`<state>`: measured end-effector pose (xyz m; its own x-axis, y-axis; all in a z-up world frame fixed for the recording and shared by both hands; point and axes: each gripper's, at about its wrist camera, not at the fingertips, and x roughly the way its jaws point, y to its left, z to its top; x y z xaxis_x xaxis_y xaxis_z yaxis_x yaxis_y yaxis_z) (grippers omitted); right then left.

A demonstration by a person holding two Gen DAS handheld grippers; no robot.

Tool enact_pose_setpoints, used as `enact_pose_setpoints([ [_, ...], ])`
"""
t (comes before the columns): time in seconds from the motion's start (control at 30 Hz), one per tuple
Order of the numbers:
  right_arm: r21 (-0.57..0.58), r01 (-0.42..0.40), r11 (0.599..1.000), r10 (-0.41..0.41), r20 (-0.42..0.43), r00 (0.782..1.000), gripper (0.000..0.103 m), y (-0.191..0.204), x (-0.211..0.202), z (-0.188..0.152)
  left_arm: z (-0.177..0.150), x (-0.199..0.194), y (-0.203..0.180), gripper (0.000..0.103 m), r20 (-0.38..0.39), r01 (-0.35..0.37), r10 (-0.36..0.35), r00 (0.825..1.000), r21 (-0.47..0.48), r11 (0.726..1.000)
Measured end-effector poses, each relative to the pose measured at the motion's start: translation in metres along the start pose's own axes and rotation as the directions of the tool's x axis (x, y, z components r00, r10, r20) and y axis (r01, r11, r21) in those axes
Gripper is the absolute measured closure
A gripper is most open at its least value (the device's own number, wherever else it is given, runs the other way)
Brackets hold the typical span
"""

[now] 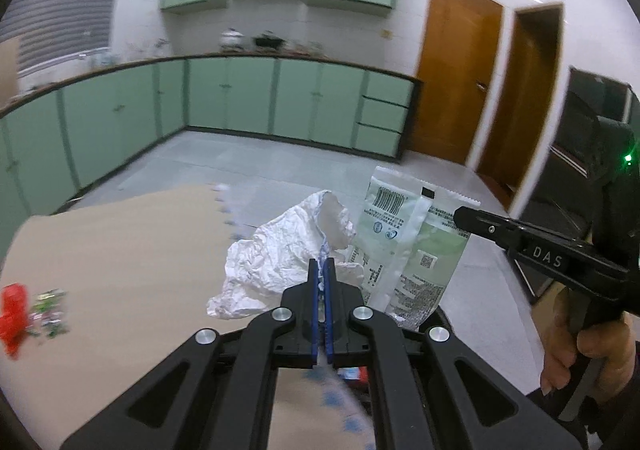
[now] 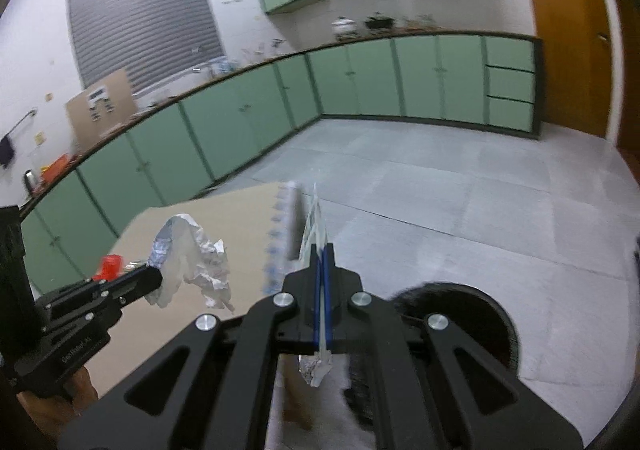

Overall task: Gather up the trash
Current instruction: 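Carry the wrapper and white paper over the bin and open both grippers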

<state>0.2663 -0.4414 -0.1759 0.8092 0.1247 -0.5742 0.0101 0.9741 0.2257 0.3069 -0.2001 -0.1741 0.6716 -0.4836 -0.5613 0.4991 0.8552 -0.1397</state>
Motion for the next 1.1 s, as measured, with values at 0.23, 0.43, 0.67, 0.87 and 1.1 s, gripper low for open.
enact_pose_setpoints([
  [0.23,0.086,0.113,0.990,-0.108,-0.062,0.992,0.103,-0.083,0.014,-0.040,-0.008,0.074,-0.061,0.101,-0.097,0.107,-0.103,0.990,0.043,0.993],
  [0.43,0.156,0.177,0.972,-0.156,-0.137,0.978,0.103,-0.132,0.042,-0.076,-0.023,0.139,-0.092,0.101,-0.216,0.148,-0.130,0.968,0.069,0.987],
  [0.67,0.201,0.219,0.955,-0.183,-0.185,0.966,0.103,-0.159,0.068,-0.098,-0.034,0.187,-0.110,0.100,-0.283,0.160,-0.131,0.950,0.083,0.984],
  [0.87,0.219,0.233,0.948,-0.192,-0.195,0.962,0.103,-0.162,0.083,-0.091,-0.045,0.212,-0.118,0.100,-0.327,0.152,-0.118,0.938,0.080,0.985],
  [1.1,0.231,0.259,0.938,-0.207,-0.226,0.952,0.103,-0.174,0.103,-0.092,-0.055,0.234,-0.119,0.100,-0.374,0.137,-0.102,0.922,0.069,0.988],
])
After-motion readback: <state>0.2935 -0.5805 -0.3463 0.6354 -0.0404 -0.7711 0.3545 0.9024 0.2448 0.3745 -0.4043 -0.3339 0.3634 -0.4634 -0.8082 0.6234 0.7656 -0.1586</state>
